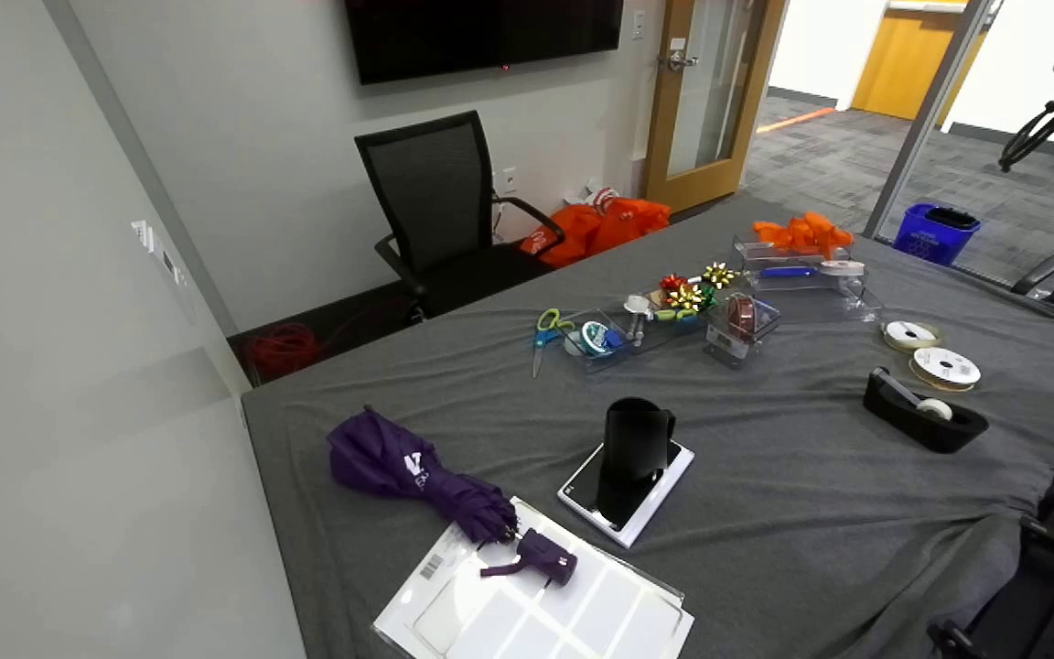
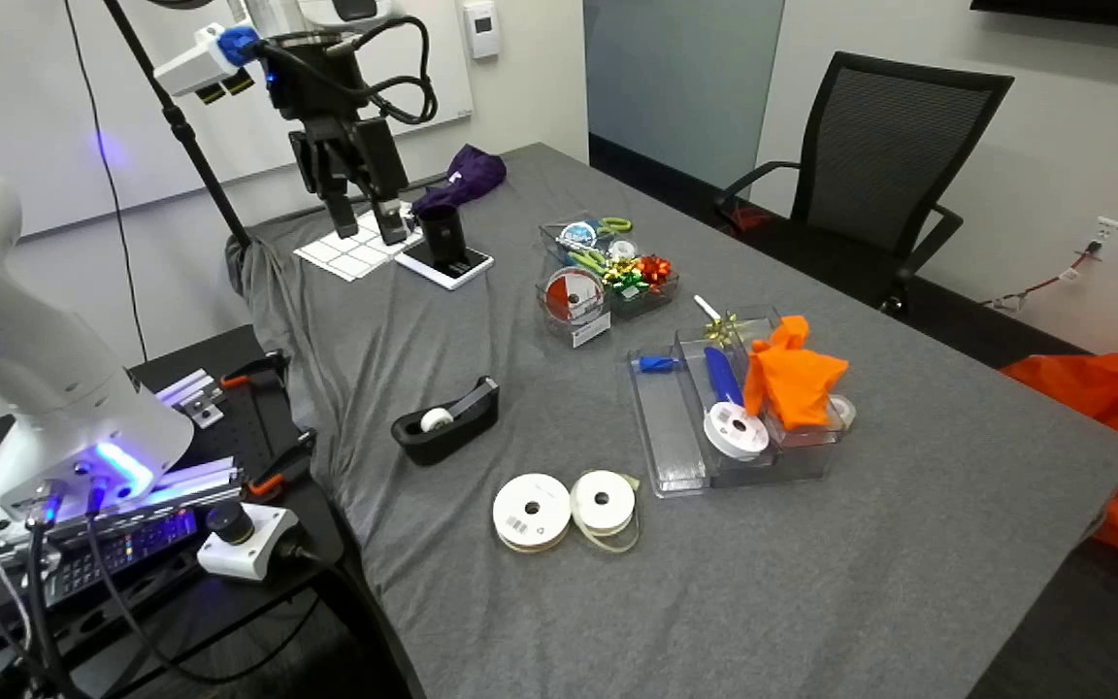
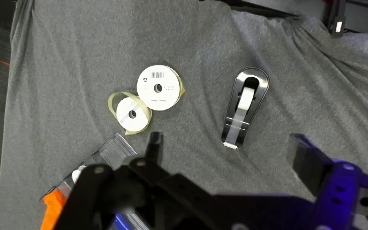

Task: Move the tape dispenser to the left

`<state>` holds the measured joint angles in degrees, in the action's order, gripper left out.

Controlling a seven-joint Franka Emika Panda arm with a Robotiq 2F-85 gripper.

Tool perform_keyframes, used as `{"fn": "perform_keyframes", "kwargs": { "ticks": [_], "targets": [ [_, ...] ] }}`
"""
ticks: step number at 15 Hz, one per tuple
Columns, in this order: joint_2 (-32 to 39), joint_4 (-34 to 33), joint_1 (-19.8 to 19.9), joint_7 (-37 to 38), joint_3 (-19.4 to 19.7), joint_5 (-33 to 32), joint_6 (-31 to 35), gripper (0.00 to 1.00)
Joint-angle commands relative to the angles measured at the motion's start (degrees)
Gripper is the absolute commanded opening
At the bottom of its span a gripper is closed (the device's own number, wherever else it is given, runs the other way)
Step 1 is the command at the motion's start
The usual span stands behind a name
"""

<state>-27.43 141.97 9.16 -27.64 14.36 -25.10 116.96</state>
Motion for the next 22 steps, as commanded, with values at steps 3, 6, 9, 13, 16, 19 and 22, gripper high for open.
{"fn": "perform_keyframes", "kwargs": {
  "ticks": [3, 6, 9, 13, 16, 19, 22],
  "targets": [
    [0.02, -0.07, 0.13, -0.07, -0.15, 0.11, -0.09, 1.0],
    [1.61, 0.19, 0.01, -1.49, 1.62, 0.95, 3.55, 1.0],
    [5.37, 0.35, -0.14, -3.36, 4.46, 3.29, 9.53, 1.0],
    [11.81, -0.48, -0.91, -9.32, 7.88, 11.76, 12.46, 1.0],
    [16.41, -0.9, -1.49, -14.91, 8.6, 21.68, 13.26, 1.0],
    [21.72, -1.53, -0.79, -18.29, 7.65, 28.61, 14.67, 1.0],
    [26.81, -2.14, 0.41, -20.5, 6.6, 32.8, 16.77, 1.0]
  ]
}}
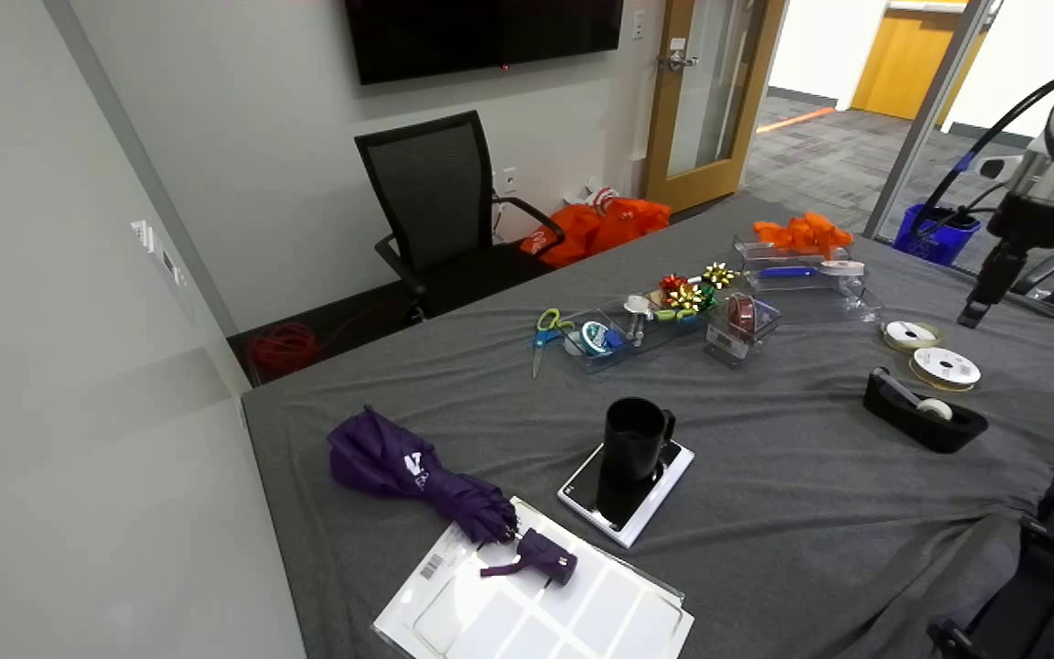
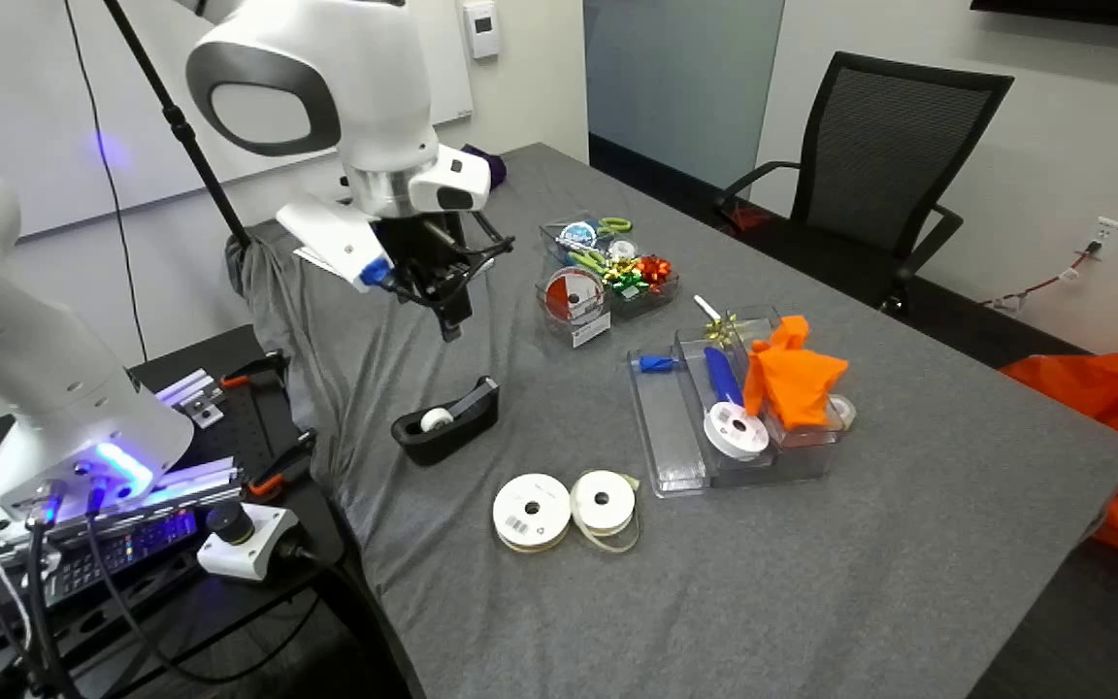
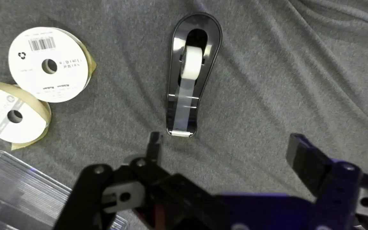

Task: Move the tape dispenser to the left

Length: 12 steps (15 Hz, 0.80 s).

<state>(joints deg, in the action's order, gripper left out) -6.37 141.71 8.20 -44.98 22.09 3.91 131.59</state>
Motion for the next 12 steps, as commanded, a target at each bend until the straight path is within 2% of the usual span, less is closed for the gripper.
{"fn": "perform_keyframes", "kwargs": {
  "ticks": [1, 8, 12],
  "targets": [
    [7.48, -1.98, 1.84, -3.34, -1.53, 4.32, 3.1, 1.0],
    [15.9, -2.88, 5.94, -4.06, -4.54, 3.19, 5.86, 1.0],
    [15.45, -2.15, 7.0, -1.98, -5.76, 2.32, 5.85, 1.0]
  ]
}}
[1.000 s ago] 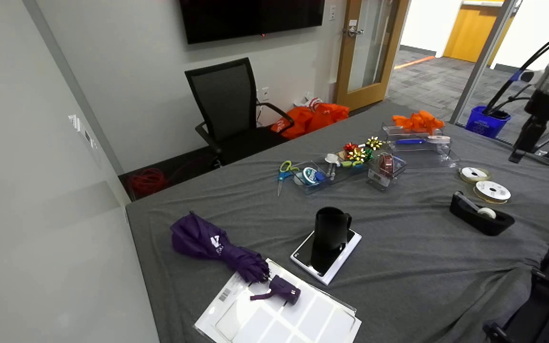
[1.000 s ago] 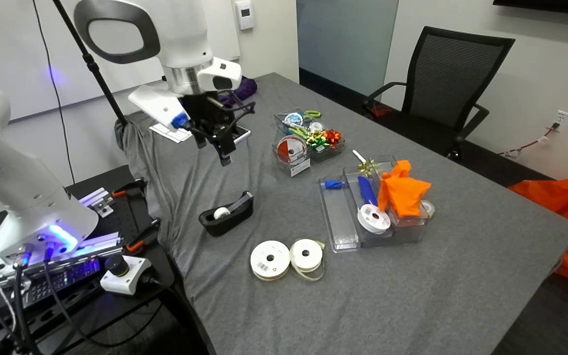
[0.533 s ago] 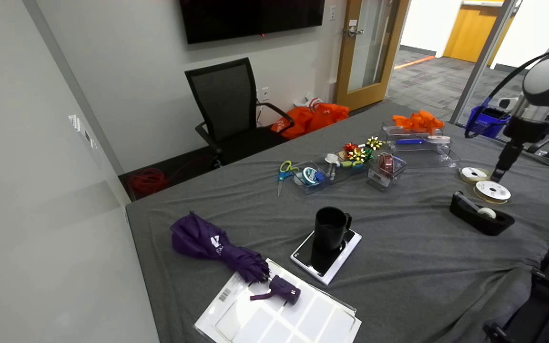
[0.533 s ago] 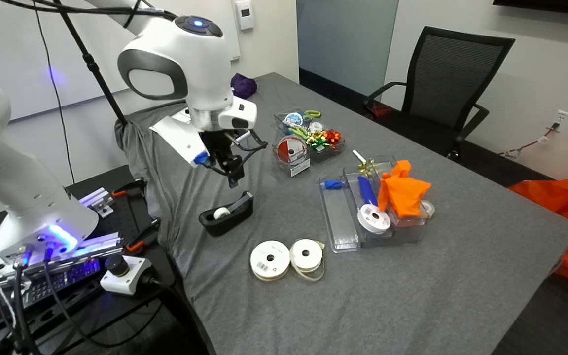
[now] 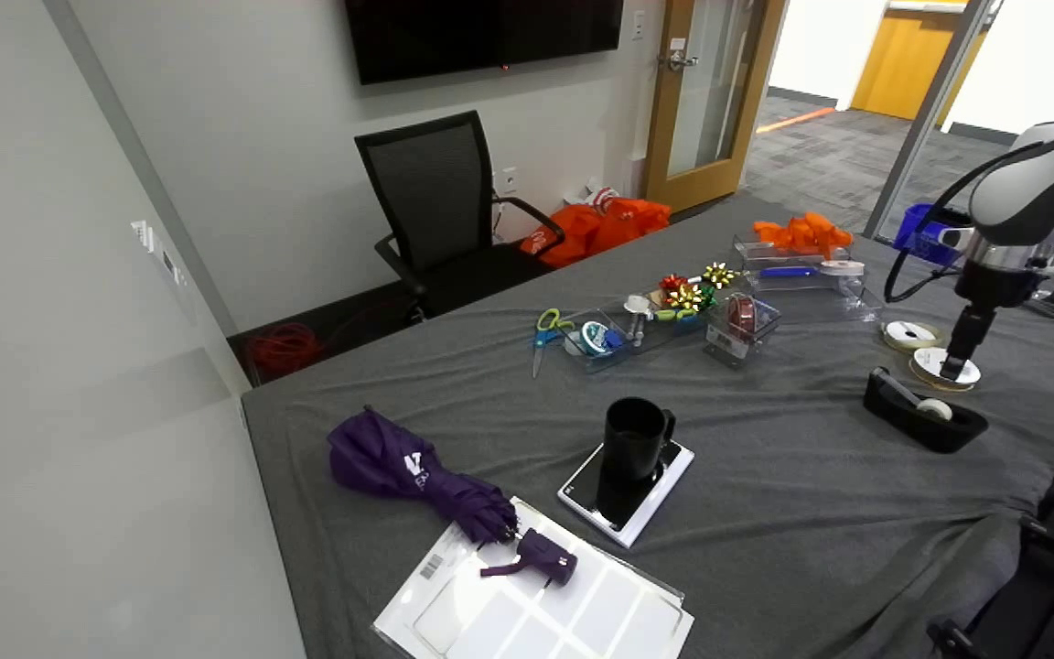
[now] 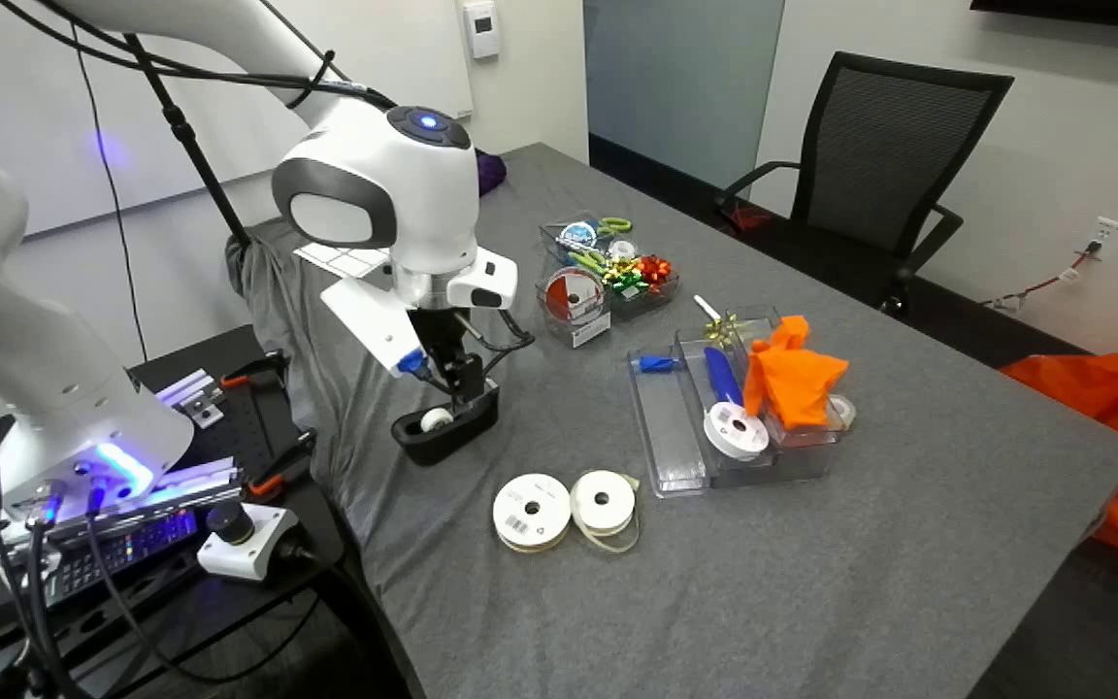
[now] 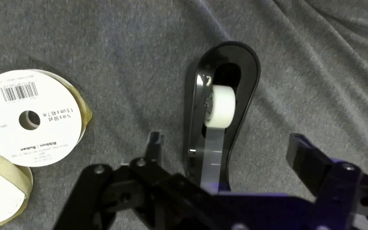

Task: Move the tape dispenser to the left

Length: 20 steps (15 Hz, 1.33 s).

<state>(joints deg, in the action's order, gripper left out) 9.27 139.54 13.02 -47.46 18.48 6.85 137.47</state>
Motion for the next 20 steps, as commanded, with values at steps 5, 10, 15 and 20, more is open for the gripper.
{"fn": "perform_keyframes", "kwargs": {
  "ticks": [5, 10, 15, 20],
  "targets": [
    [0.26, 0.41, 2.0, 2.37, -2.25, -2.56, 2.07, 1.0],
    [2.91, 1.19, 2.21, 4.73, -2.92, -5.37, 5.61, 1.0],
    [7.47, 1.53, 3.43, 4.6, -4.06, -5.96, 10.1, 1.0],
    [10.8, 1.6, 7.65, -0.15, -9.25, -0.99, 12.74, 1.0]
  ]
}}
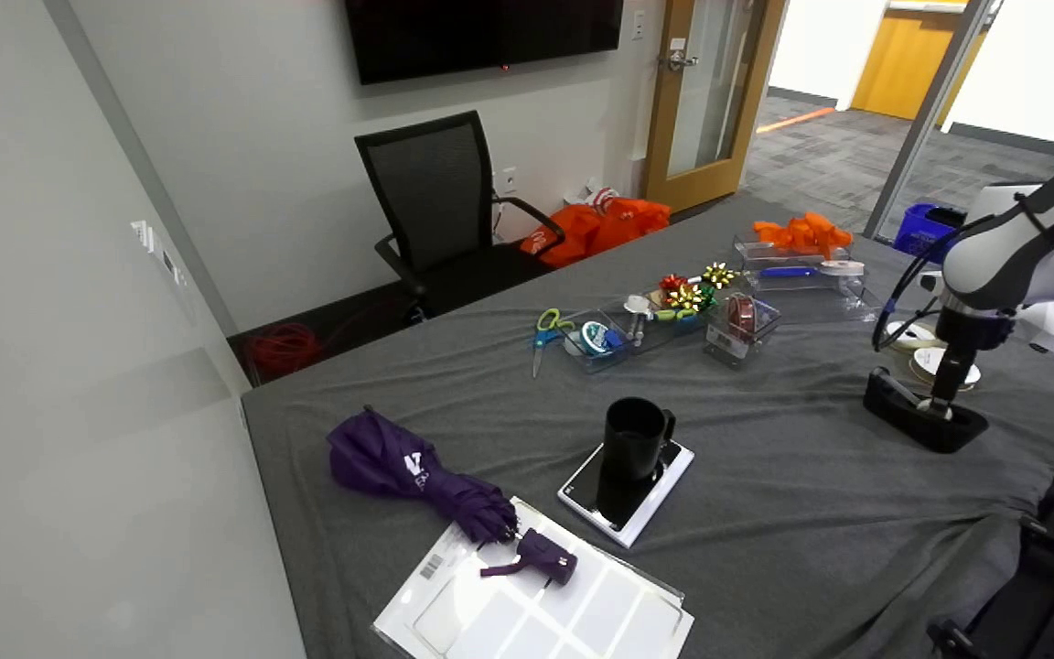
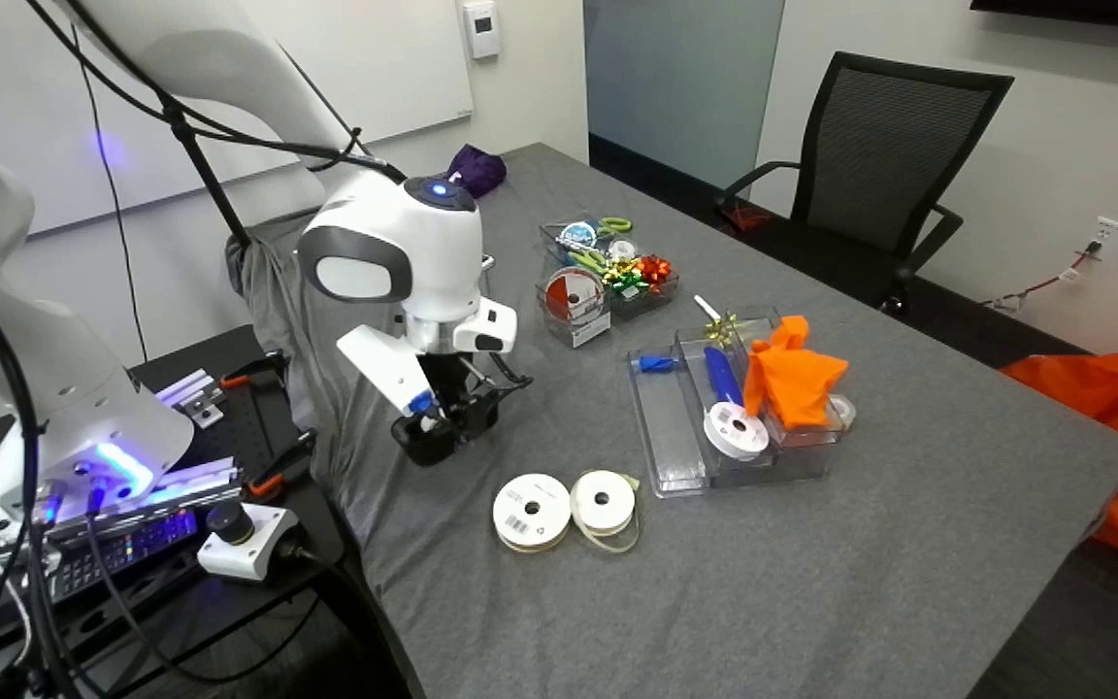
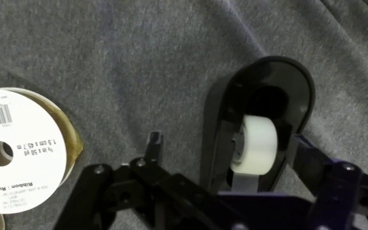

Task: Move the tape dispenser to the left

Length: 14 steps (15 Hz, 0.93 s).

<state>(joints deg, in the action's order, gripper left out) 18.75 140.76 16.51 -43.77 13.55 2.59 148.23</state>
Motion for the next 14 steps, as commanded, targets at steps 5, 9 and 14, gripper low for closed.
{"fn": "perform_keyframes", "kwargs": {
  "ticks": [5, 9, 14],
  "targets": [
    [2.38, 0.22, 6.65, -7.32, -7.18, 6.13, 2.13, 1.0],
    [2.03, 0.66, 7.27, -8.05, -7.33, 5.8, 2.0, 1.0],
    [-0.02, 2.15, 8.82, -12.73, -7.73, 6.54, 0.31, 1.0]
  ]
}}
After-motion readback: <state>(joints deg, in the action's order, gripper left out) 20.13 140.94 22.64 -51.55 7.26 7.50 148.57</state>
